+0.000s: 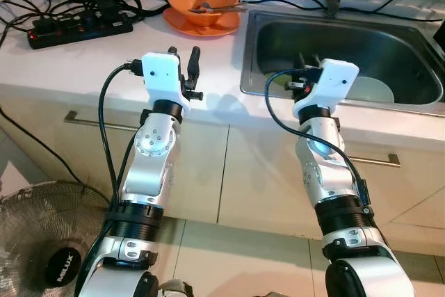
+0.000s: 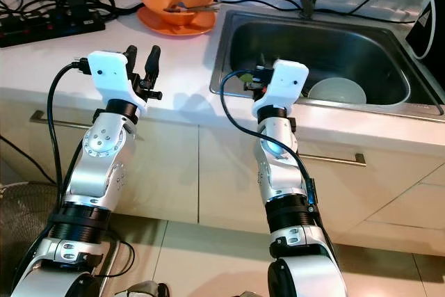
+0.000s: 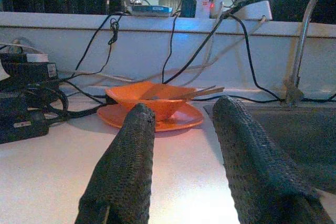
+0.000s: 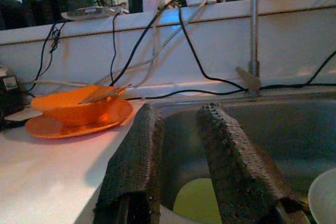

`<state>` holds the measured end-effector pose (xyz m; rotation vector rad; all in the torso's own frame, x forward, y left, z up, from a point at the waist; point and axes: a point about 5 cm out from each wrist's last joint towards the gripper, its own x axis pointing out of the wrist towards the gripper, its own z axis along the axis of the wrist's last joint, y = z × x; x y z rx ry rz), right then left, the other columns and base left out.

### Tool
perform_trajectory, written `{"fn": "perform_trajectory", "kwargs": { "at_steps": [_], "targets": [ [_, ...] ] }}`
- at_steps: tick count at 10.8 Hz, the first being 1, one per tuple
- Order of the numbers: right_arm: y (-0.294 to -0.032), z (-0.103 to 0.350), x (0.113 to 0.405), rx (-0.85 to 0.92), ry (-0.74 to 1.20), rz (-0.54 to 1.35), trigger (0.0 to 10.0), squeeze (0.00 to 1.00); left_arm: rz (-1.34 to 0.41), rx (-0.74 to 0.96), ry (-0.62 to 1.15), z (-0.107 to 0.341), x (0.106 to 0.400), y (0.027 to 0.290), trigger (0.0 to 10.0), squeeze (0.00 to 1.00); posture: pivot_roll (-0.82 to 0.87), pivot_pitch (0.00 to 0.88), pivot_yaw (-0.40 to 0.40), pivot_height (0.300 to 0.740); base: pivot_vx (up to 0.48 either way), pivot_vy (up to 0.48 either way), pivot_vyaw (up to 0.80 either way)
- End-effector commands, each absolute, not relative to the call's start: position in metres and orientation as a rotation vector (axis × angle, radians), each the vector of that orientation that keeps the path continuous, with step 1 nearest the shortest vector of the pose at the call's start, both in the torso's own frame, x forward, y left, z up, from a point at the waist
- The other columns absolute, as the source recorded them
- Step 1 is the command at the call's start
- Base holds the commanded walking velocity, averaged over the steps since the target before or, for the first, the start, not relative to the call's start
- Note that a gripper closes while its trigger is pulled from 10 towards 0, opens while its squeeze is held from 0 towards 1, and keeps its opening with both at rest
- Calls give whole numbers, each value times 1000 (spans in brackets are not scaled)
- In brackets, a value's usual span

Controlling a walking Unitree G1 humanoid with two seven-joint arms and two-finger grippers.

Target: Kitchen organization

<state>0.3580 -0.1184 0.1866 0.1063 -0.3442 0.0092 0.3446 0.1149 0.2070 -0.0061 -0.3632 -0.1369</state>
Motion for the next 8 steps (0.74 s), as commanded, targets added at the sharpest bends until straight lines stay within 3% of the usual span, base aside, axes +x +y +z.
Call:
{"fn": "perform_trajectory", "kwargs": {
  "at_steps": [1,2,8],
  "targets": [
    [-117,191,357,67,-364,31,10000,0,-129,6,-374,211,346,115,10000,0,55,74,-37,740,259,0,794],
    [-116,191,356,66,-366,36,10000,0,-129,7,-371,211,346,115,10000,0,54,76,-37,740,262,0,800],
    [-114,189,357,104,-353,53,10000,0,-132,17,-364,211,348,115,10000,0,57,77,-36,740,261,0,0]
  ]
}}
